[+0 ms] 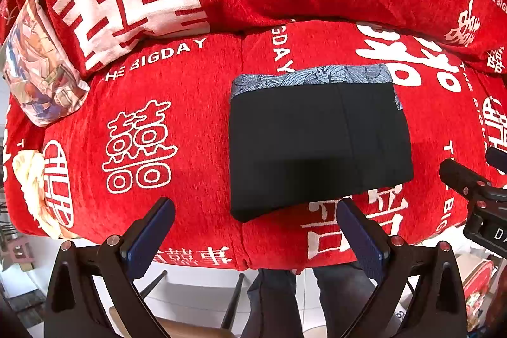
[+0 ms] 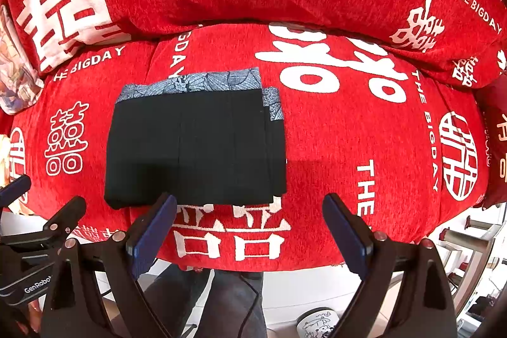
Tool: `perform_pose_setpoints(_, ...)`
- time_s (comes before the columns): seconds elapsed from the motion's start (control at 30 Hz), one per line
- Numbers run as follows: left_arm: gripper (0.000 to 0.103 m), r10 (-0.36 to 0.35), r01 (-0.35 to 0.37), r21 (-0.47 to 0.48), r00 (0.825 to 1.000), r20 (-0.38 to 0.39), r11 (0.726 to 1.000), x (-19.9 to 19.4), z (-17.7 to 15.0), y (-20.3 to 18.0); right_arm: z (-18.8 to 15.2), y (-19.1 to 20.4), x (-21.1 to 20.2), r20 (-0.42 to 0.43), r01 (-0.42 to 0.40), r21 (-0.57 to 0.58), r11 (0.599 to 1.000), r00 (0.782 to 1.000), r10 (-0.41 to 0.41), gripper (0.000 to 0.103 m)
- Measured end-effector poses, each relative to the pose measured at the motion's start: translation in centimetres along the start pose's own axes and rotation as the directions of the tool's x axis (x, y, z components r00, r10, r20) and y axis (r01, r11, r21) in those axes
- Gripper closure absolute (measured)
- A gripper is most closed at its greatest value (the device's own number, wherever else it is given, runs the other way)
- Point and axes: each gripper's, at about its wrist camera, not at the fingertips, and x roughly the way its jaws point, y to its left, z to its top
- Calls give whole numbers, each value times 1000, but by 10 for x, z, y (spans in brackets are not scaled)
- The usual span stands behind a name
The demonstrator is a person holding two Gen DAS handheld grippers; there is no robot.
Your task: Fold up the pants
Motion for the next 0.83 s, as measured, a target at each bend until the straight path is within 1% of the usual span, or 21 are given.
perform_pose_setpoints(0.57,1,-6,6,-4,1000,8,1000,-2,2,-4,0,2,4,-8,-1,4,1000,1000,1,8)
perform_pose_setpoints(0.83,1,-11,11,-3,999,36,1000,-7,2,-7,0,1,4,-9,-1,3,1000,1000,1,9)
